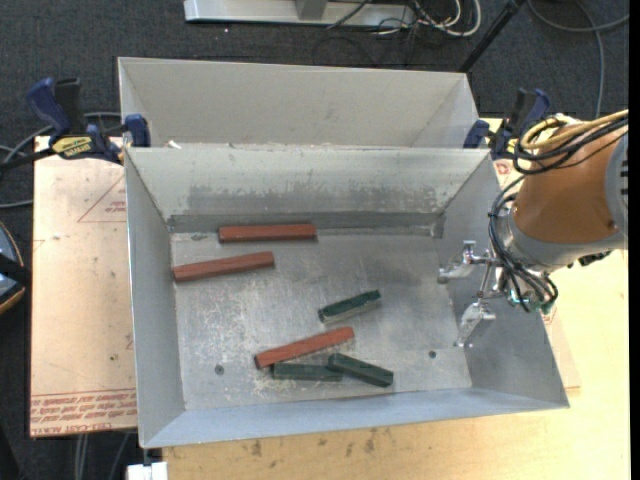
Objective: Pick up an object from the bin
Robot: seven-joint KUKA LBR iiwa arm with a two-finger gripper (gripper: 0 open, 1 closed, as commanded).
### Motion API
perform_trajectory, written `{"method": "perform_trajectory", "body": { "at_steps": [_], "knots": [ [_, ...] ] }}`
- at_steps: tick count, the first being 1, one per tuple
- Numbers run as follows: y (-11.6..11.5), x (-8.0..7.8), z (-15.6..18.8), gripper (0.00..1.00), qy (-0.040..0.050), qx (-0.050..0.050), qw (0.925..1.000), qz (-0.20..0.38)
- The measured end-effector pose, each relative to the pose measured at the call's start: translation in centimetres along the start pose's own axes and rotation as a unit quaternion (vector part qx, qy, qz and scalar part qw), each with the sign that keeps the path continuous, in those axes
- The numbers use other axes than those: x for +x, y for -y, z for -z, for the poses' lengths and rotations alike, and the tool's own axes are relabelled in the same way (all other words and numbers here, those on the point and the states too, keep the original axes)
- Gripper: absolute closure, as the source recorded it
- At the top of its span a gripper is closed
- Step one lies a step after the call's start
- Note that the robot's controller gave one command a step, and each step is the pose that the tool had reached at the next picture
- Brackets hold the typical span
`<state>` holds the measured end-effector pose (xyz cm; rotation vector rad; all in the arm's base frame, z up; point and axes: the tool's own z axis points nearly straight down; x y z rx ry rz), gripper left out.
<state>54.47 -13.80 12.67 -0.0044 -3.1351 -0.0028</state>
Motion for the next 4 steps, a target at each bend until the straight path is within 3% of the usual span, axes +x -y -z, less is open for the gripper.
{"method": "perform_trajectory", "body": {
  "at_steps": [1,2,3,4],
  "knots": [
    [0.0,-0.2,0.4,0.00,0.0037,0.001,1.0000,0.001],
    [-3.7,-2.7,-2.0,0.00,0.0058,0.002,0.9977,0.068],
    [-6.1,-2.2,-3.7,0.00,0.0040,0.000,0.9982,0.060],
    [-11.2,-8.5,-4.7,1.00,0.0123,0.004,0.9910,0.133]
  ]
}}
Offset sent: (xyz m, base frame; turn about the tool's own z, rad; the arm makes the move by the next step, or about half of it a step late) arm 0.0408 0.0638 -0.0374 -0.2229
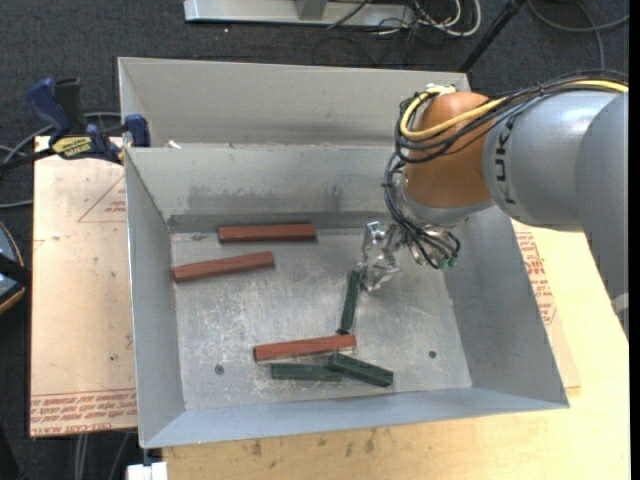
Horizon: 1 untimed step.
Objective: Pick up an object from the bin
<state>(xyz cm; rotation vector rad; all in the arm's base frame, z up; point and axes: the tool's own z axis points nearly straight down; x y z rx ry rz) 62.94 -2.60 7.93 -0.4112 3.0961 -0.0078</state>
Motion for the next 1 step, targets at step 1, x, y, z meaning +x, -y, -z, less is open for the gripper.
{"method": "perform_trajectory", "body": {
  "at_steps": [1],
  "knots": [
    [-0.21,0.07,-0.22,0.00,-0.0002,-0.002,1.0000,0.000]
  ]
}}
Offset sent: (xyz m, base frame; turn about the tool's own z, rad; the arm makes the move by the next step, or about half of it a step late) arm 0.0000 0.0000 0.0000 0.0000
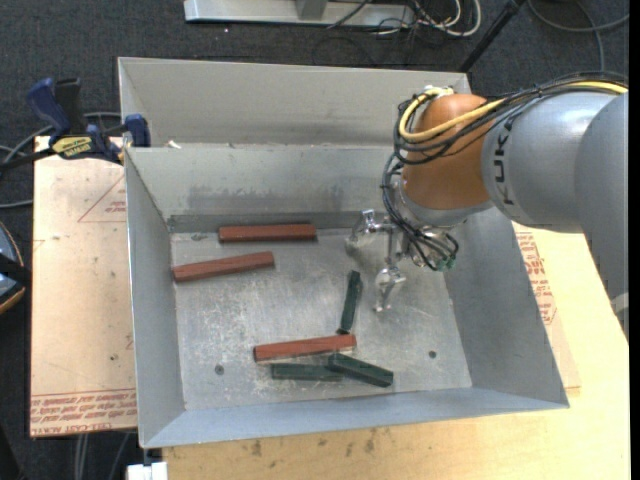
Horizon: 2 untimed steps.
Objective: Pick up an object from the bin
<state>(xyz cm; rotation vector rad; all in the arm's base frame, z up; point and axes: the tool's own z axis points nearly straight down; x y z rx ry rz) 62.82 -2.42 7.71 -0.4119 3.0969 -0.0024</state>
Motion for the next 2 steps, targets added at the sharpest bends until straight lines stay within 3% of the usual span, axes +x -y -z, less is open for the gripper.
{"method": "perform_trajectory", "body": {
  "at_steps": [1,2],
  "knots": [
    [0.0,0.0,0.0,0.00,0.0001,0.000,1.0000,0.000],
    [-1.8,3.5,0.3,1.00,0.0002,0.002,0.9782,0.208]
  ]
}}
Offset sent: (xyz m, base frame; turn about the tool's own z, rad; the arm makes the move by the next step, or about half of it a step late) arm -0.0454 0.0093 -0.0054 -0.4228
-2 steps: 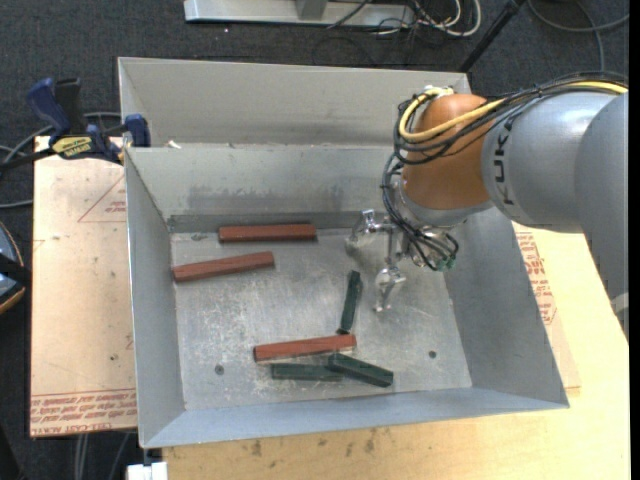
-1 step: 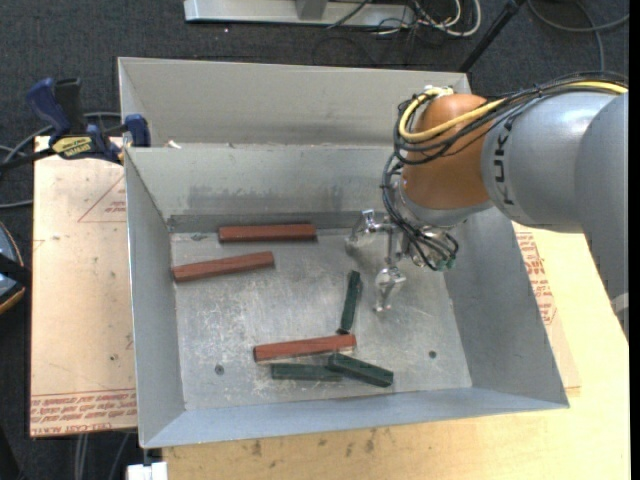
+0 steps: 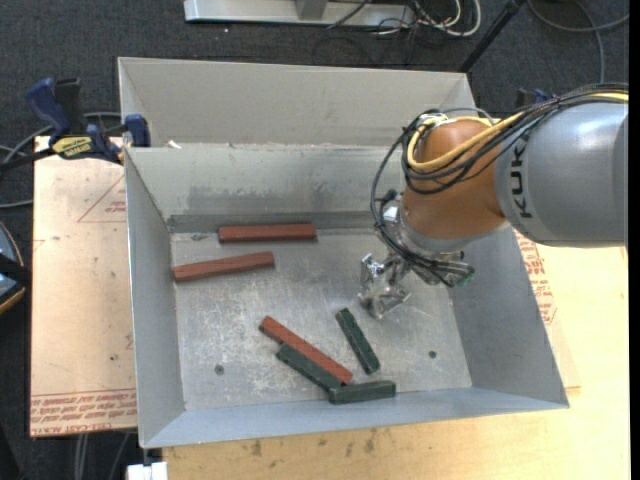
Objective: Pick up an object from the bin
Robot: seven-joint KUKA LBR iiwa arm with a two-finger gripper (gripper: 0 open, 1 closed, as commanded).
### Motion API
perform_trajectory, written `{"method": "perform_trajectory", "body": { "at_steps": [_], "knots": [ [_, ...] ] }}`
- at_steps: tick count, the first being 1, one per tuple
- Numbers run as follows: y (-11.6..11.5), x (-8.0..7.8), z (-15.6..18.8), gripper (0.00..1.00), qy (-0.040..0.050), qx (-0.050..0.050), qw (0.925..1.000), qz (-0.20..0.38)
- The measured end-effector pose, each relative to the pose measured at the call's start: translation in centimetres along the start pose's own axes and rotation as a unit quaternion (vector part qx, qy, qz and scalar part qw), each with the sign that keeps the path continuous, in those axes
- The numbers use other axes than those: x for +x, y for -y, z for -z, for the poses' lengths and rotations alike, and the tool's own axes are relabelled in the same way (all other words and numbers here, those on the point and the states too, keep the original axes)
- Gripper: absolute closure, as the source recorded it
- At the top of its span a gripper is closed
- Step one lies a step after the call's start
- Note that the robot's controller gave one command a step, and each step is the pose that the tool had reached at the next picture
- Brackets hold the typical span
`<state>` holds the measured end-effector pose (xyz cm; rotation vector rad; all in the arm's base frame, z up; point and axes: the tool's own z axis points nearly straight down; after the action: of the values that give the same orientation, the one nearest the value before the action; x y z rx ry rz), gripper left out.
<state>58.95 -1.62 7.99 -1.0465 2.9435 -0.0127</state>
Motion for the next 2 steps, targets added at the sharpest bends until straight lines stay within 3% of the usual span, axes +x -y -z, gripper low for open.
{"method": "perform_trajectory", "body": {
  "at_steps": [1,2],
  "knots": [
    [-0.23,0.11,-0.28,0.00,-0.0019,-0.003,1.0000,0.000],
    [-0.23,0.10,-0.28,0.00,-0.0019,-0.003,1.0000,0.000]
  ]
}}
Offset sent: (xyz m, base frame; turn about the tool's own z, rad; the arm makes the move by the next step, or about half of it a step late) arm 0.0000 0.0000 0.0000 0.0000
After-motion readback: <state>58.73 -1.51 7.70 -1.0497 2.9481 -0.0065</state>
